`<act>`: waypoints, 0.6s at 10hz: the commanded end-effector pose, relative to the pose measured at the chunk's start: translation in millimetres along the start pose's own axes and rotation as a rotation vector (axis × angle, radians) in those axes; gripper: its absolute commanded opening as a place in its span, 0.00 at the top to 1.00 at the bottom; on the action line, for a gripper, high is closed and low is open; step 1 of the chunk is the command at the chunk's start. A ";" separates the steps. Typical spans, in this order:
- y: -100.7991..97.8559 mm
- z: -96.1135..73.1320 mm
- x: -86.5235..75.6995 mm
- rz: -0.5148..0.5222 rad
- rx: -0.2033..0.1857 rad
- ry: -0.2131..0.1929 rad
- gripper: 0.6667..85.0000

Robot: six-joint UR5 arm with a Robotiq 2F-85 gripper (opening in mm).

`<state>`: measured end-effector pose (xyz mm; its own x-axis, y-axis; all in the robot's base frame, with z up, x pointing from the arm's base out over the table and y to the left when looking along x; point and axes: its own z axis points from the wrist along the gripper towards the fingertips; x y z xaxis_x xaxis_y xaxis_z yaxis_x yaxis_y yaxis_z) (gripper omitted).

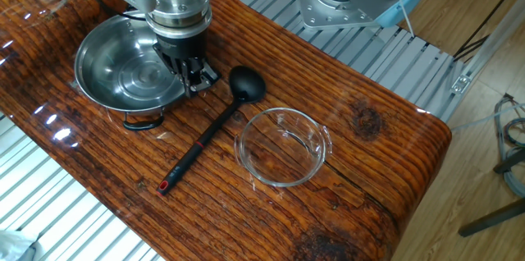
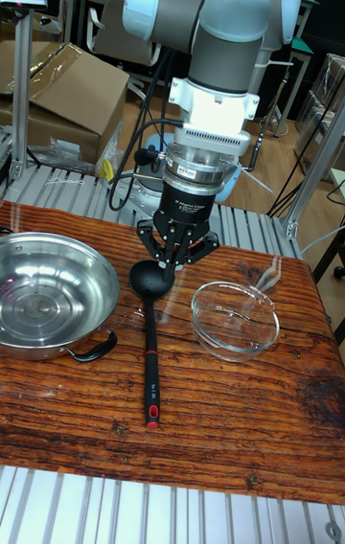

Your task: Scoop water with a large spoon from one bowl to another

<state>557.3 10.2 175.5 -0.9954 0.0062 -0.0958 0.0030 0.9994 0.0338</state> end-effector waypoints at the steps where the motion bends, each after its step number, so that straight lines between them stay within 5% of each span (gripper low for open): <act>1: 2.0 -1.3 -2.2 0.015 -0.010 -0.008 1.00; 5: 15.1 -2.1 13.0 0.011 -0.061 0.051 1.00; 6: 10.7 -2.0 15.8 0.002 -0.044 0.061 1.00</act>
<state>549.2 17.3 175.2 -0.9979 0.0116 -0.0640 0.0077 0.9981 0.0619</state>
